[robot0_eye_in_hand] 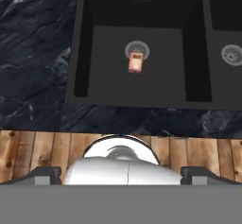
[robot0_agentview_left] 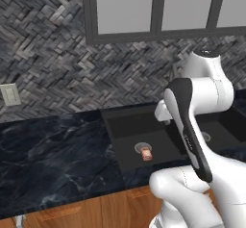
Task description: Pick up the soap dispenser and bar soap from the sink, and place them back in the cabinet, and close the cabinet doors.
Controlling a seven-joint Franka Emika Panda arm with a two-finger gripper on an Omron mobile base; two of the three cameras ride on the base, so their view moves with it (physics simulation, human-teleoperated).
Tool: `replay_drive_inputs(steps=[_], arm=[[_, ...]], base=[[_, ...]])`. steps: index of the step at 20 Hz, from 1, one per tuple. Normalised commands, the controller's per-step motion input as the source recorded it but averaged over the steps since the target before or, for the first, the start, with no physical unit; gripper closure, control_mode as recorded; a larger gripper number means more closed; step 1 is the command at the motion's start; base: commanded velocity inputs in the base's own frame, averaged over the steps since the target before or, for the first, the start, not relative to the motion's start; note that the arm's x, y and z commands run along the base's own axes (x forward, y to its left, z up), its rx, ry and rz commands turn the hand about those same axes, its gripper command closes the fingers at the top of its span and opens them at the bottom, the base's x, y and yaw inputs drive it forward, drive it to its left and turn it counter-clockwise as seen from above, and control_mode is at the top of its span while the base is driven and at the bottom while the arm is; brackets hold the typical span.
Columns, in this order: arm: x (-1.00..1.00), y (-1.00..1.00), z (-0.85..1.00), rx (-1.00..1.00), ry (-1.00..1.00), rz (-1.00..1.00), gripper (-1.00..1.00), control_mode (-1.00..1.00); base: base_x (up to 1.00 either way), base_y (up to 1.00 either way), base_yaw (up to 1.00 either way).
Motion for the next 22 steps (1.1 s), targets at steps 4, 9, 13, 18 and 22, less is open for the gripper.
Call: replay_drive_inputs(steps=[4, 9, 13, 18, 22], arm=[[0.39, 0.00, -0.36, 0.02, 0.00, -0.03, -1.00, -1.00], [0.38, 0.00, -0.31, 0.00, 0.00, -0.05, -1.00, -1.00], [0.38, -0.05, -0.39, 0.00, 0.00, -0.03, -1.00, -1.00], [0.33, -0.06, -0.37, 0.00, 0.00, -0.01, -1.00, -1.00], [0.33, -0.16, -0.35, 0.02, 0.00, 0.00, -1.00, -1.00]], base=[[0.00, 0.00, 0.00], [0.00, 0.00, 0.00], [0.00, 0.00, 0.00], [0.00, 0.00, 0.00], [0.00, 0.00, 0.00]])
